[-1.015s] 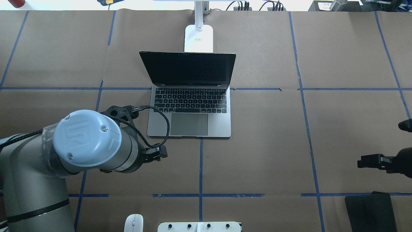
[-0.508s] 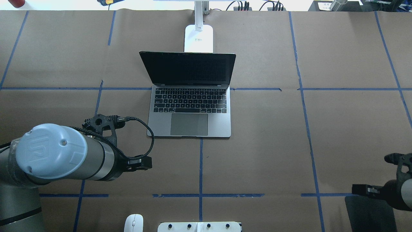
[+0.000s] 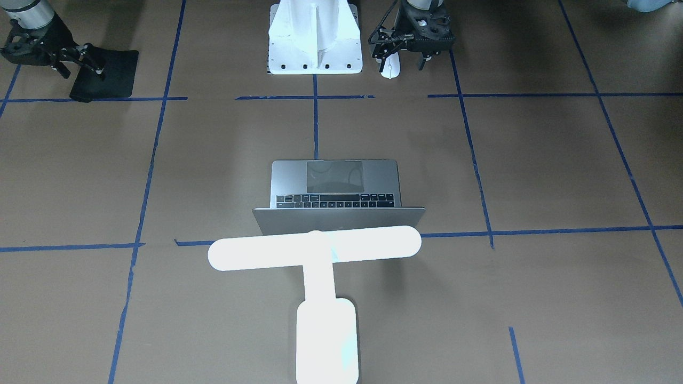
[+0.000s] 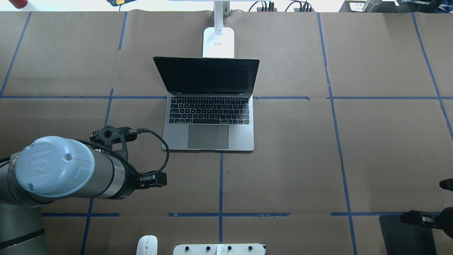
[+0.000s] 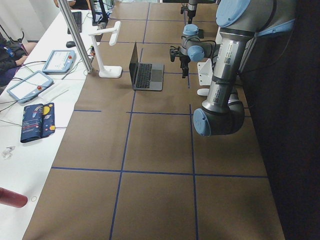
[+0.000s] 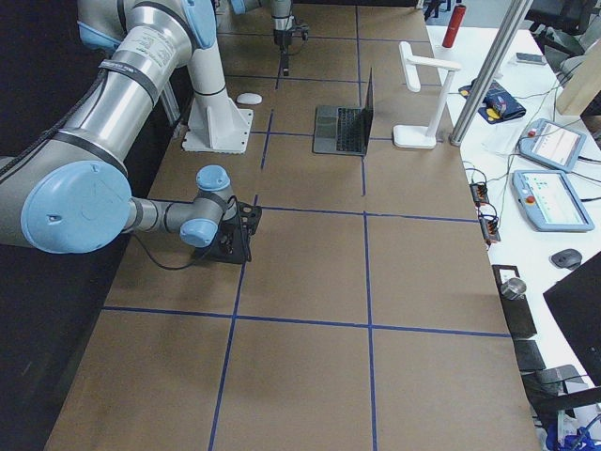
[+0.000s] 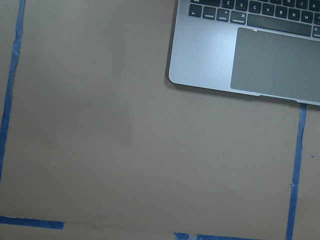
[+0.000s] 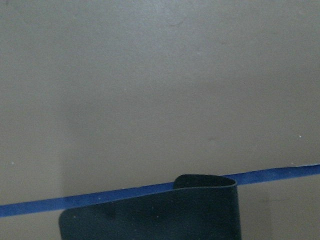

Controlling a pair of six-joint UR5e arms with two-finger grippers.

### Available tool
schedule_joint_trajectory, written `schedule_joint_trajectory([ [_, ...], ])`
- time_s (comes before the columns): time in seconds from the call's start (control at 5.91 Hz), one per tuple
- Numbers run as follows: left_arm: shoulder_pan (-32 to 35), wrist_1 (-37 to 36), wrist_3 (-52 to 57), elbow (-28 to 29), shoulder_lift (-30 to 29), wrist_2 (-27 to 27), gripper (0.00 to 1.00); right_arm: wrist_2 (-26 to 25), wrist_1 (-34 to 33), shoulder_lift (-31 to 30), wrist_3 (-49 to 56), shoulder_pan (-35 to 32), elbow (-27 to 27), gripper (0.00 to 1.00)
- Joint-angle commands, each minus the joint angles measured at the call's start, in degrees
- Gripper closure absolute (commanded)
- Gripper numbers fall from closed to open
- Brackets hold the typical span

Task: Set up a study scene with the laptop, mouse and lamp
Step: 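Carry the black mouse pad with the right gripper toward the laptop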

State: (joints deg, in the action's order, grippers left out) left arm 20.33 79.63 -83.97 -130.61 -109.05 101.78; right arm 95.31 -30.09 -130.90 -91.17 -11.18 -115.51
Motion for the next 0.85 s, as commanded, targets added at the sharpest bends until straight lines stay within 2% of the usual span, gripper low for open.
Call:
schedule_joint_trajectory([
  [0.0,0.0,0.0,0.0,-0.3,0.1,0.0,0.00,0.0,0.8,-0.1,-0.4,1.8,2.2,0.00],
  [0.51,0.1,0.0,-0.1,-0.2,0.1,0.1,0.00,0.9,0.8,0.4,-0.5,3.1,3.4,0.02],
  [0.68,0.1,0.0,-0.1,-0.3,0.1,0.1,0.00,1.5,1.0,0.4,-0.5,3.3,3.7,0.16],
])
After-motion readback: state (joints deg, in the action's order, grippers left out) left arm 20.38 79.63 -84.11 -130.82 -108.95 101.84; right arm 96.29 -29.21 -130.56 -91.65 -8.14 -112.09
